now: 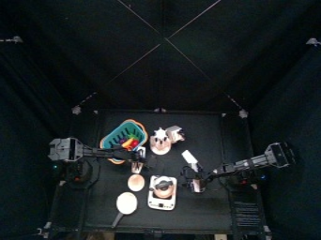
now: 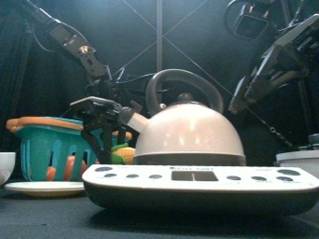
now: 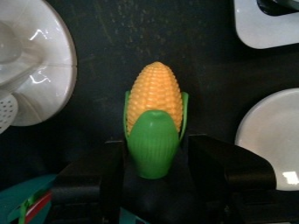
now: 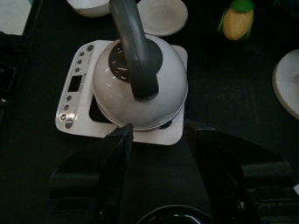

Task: Place corn into small plate

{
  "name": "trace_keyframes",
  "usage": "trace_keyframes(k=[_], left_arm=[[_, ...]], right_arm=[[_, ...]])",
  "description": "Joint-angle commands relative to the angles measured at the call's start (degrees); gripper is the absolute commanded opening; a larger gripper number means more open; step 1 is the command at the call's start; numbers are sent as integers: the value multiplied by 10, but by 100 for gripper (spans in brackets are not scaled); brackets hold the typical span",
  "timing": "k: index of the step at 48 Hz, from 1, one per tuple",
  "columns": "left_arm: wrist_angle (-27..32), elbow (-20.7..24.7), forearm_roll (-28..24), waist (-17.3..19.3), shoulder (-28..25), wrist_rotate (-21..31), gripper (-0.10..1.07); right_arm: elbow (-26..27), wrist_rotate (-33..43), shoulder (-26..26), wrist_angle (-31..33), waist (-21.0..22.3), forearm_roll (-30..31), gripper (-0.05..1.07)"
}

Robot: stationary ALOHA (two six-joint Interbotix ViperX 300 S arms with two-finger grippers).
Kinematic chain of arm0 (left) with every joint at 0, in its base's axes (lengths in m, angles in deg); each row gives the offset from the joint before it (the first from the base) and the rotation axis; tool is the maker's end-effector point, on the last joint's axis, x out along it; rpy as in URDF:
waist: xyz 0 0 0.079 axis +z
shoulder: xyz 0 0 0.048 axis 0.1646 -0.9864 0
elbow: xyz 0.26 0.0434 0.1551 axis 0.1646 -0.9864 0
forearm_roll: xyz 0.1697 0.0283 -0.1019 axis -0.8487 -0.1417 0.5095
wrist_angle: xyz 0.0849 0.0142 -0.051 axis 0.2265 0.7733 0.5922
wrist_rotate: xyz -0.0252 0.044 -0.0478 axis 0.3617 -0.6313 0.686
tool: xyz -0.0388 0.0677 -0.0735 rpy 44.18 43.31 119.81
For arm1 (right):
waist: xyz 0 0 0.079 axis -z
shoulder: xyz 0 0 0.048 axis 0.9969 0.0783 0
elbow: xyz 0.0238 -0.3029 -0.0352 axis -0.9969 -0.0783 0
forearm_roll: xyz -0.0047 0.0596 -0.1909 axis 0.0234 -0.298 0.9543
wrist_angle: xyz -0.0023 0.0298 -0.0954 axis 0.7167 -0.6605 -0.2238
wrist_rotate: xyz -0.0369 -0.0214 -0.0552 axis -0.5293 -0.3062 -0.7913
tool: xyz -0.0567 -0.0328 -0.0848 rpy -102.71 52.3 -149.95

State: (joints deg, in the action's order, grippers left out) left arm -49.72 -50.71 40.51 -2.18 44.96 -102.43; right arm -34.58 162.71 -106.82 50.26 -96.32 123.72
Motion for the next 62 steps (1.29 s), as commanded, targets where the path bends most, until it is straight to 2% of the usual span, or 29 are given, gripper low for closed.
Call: trace_keyframes(k=[1, 7, 18, 30, 35, 45, 55, 62], left_arm=[[-6, 10, 6, -1, 12, 1, 72], [-7, 4, 37, -1, 40, -1, 72], [-12, -41, 54, -13, 85, 1, 72], [-10, -76, 116, -100, 106, 1, 72], [-11, -87, 144, -120, 110, 2, 72], [-17, -107, 216, -129, 98, 5, 73], [-45, -110, 234, -121, 86, 6, 76], [-46, -118, 242, -117, 82, 6, 85]], right_arm=[[5, -1, -5, -1, -1, -1, 85], [4, -1, -4, 0, 0, 0, 85], [6, -1, -4, 0, 2, -1, 85], [8, -1, -4, 0, 3, 0, 85], [9, -1, -5, 0, 3, 0, 85], [8, -1, -4, 0, 3, 0, 85], [11, -1, -4, 0, 3, 0, 85], [11, -1, -4, 0, 3, 0, 85]])
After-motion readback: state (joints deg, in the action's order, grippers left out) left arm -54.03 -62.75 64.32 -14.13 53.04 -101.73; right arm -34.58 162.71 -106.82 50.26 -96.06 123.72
